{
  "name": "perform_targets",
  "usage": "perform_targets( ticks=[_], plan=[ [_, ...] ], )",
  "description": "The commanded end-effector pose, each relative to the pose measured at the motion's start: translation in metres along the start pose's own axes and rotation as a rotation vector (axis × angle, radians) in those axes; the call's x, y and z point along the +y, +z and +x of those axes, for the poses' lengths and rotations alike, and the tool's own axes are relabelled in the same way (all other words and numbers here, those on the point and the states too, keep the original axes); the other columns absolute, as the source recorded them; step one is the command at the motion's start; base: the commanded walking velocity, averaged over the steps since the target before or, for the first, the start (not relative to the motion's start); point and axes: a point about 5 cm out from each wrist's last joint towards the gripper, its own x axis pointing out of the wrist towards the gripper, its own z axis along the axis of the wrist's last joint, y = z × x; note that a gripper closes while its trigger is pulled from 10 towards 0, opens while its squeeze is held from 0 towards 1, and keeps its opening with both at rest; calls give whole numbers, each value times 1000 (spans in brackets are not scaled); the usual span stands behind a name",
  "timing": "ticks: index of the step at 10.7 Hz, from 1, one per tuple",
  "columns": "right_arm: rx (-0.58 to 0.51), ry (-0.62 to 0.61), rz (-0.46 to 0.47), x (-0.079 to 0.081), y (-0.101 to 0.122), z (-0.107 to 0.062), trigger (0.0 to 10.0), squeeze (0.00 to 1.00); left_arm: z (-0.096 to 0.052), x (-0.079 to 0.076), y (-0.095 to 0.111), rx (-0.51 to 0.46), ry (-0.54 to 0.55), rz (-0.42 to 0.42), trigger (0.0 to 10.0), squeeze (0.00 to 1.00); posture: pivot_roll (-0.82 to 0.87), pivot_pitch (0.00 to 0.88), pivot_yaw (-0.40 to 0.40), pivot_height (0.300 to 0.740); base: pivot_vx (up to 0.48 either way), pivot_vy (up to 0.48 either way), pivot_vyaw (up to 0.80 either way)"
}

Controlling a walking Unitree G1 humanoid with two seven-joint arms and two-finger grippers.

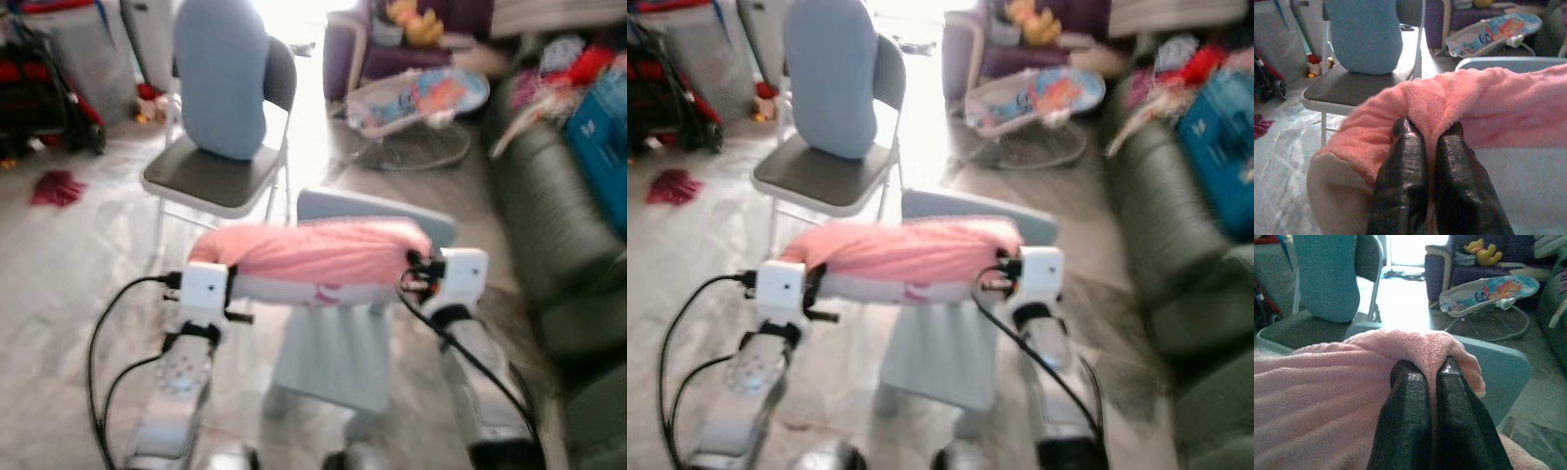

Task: Move the pillow to the sofa

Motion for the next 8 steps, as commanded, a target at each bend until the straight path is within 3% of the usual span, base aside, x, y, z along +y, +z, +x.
perform_targets(
  ticks=[1, 4, 8],
  plan=[
    [-6, -39, -11, -10, 2, -2, 10000, 0, 2, -4, 8, -34, -19, 3, 10000, 0, 19, 54, -67, 740, 0, 0, -800],
    [-4, -42, -13, -11, 1, -2, 10000, 0, 3, -9, 9, -44, -87, -26, 10000, 0, 14, 55, -67, 740, 0, 0, -800],
    [2, -44, -13, -13, 1, -2, 10000, 0, 2, -13, 8, -32, -92, -42, 10000, 0, 11, 60, -70, 740, 0, 0, -713]
  ],
)
